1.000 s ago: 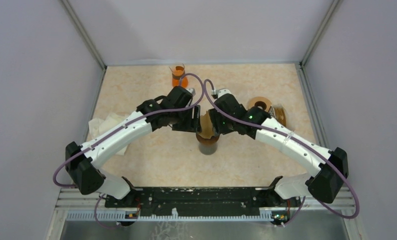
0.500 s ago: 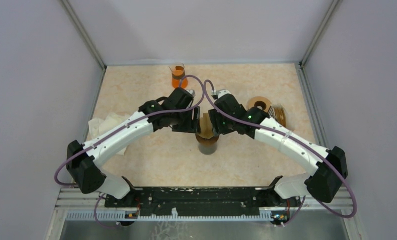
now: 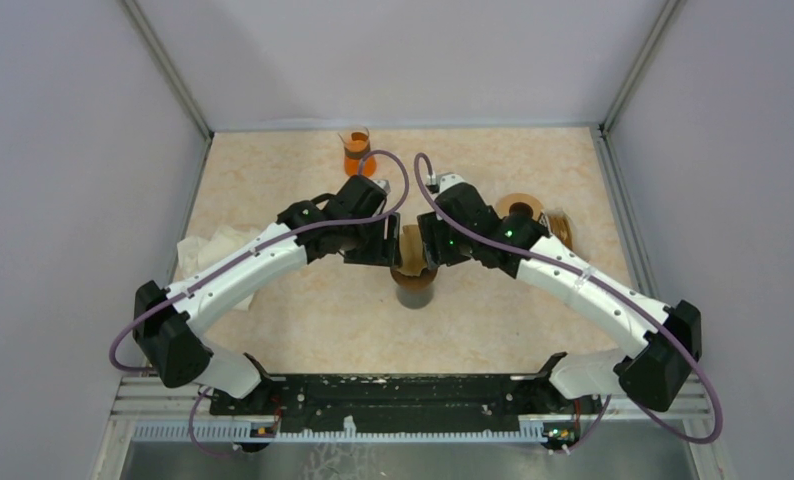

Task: Place the coffee filter in the dripper
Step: Place the coffee filter in the coffee dripper.

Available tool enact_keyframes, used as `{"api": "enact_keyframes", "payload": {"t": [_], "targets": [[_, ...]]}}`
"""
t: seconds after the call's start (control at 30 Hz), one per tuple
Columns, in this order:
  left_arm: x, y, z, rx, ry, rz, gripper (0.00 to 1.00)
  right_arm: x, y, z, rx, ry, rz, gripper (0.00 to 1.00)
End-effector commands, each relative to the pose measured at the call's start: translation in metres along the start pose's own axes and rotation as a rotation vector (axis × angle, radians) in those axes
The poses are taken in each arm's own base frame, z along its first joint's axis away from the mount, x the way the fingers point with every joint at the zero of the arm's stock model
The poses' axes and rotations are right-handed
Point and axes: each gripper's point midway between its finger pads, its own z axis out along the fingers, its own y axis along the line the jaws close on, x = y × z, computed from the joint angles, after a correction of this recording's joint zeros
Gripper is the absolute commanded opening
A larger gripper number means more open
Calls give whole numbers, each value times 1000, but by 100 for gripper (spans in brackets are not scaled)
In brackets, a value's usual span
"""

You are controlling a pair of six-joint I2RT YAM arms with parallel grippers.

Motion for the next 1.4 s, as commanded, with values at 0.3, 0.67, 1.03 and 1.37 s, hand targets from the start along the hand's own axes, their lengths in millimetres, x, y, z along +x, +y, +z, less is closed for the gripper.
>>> {"api": "enact_keyframes", "payload": {"t": [0.3,0.67,1.03,1.37], "targets": [[-14,-12,-22,67,-65,-9,75,-45,4,-31,-23,-156,36,56],[-36,-30,-33,142,-138,13,85,-47,-3,-36,15,-172,49,56],[-47,-15,-8,47,-127,27,86,-38,-5,-31,20,-135,46,56],[-42,5,5,-12,-99,4,81,-19,-3,-24,-8,-85,21,56]]}}
